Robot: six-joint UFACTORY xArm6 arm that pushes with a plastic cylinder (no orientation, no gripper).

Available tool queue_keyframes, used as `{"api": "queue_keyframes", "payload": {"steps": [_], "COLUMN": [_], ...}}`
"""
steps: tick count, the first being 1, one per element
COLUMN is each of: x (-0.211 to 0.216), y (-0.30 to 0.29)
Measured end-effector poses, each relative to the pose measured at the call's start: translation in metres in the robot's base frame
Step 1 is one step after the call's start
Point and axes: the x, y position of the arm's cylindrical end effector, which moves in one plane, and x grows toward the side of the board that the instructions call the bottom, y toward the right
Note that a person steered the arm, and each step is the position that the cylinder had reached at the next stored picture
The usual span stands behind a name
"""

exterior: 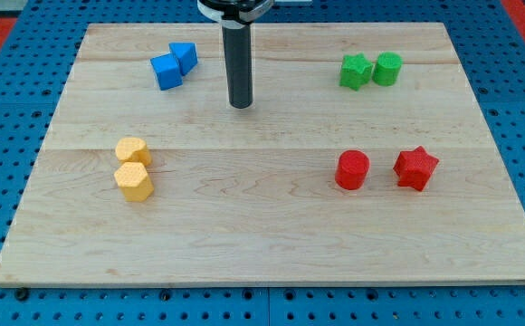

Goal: Move your arm down to the green circle

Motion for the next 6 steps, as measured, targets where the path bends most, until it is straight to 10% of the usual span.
{"api": "queue_keyframes", "payload": {"steps": [6], "x": [0.003], "y": [0.199]}}
